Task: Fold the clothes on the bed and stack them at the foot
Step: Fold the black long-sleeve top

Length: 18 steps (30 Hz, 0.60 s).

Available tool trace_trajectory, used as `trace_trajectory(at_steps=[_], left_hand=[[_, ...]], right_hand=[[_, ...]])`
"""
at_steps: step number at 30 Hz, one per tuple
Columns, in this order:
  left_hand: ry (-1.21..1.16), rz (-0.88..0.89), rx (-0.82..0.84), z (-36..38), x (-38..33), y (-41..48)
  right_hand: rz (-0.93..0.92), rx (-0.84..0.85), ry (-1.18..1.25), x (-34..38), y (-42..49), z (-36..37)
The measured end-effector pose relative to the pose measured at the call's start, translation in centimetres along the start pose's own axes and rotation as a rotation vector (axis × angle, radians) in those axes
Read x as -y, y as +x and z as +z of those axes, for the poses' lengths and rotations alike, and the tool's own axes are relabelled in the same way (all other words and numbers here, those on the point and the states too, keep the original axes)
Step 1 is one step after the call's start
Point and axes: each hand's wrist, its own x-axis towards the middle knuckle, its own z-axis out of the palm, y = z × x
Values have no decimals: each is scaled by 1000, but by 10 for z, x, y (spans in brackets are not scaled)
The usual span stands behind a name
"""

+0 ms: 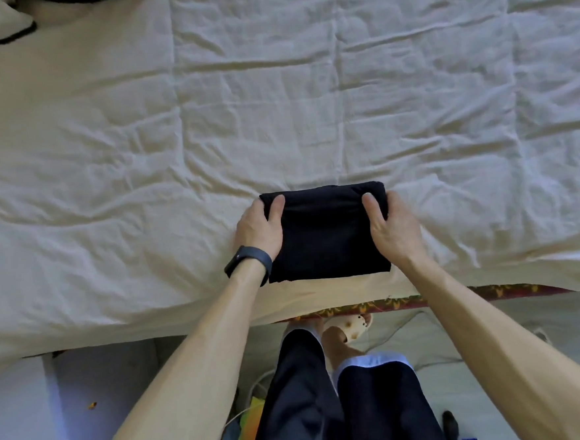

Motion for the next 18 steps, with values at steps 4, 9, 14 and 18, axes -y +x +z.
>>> trace_trajectory(at_steps=[4, 9, 14, 18], left_hand=[[89, -90, -101, 15, -6, 6], [-37, -169, -183, 20, -18, -13], [-394, -221, 114, 7, 3, -16], [-640, -358, 199, -1, 9, 6]], right_hand=[[93, 7, -139, 5, 11, 15], [233, 42, -97, 16, 21, 9], [338, 304, 292, 13, 21, -18], [320, 430, 410, 5, 30, -24]])
